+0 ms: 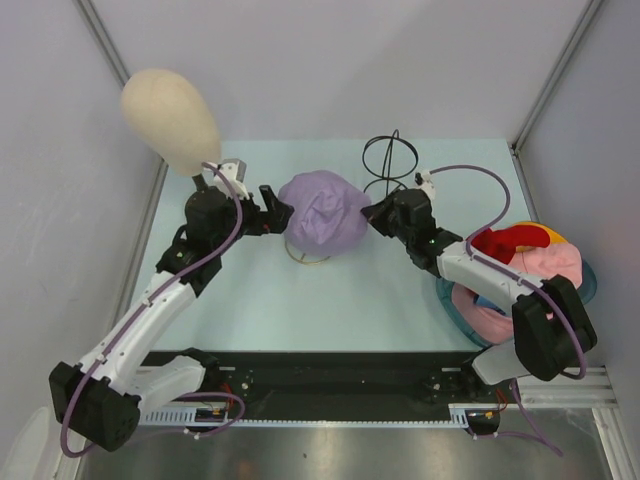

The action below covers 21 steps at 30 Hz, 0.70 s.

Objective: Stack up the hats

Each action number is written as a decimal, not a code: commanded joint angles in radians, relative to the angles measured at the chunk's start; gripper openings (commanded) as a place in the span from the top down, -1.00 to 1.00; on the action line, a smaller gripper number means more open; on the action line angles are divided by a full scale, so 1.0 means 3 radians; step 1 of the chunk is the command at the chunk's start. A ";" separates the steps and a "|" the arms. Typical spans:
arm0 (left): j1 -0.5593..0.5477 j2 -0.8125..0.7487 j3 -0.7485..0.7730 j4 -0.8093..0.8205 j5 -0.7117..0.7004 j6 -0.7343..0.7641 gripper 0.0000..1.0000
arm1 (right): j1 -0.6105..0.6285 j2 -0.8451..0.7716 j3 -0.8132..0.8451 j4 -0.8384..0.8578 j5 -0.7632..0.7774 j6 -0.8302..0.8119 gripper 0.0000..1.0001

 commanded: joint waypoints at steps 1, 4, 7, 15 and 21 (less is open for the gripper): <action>-0.0016 0.0146 0.0171 0.0242 -0.0046 -0.0119 -0.99 | -0.0019 0.0095 -0.0131 -0.0015 0.0256 0.0030 1.00; -0.0016 0.0218 0.0243 0.0282 -0.0077 -0.0114 -1.00 | -0.0024 0.0125 -0.0228 0.0011 0.0257 0.0035 1.00; -0.0016 0.0320 0.0284 0.0369 -0.0047 -0.0134 -0.99 | -0.0029 0.0227 -0.0188 0.0056 0.0206 -0.0062 1.00; -0.0016 0.0550 0.0519 0.0365 -0.0042 -0.0057 -1.00 | -0.0029 0.0238 -0.0091 0.0021 0.0119 -0.0343 0.34; -0.0010 0.0463 0.0677 0.0129 -0.0291 0.0040 -0.99 | -0.0055 -0.0395 0.0226 -0.0545 0.0057 -0.0844 -0.54</action>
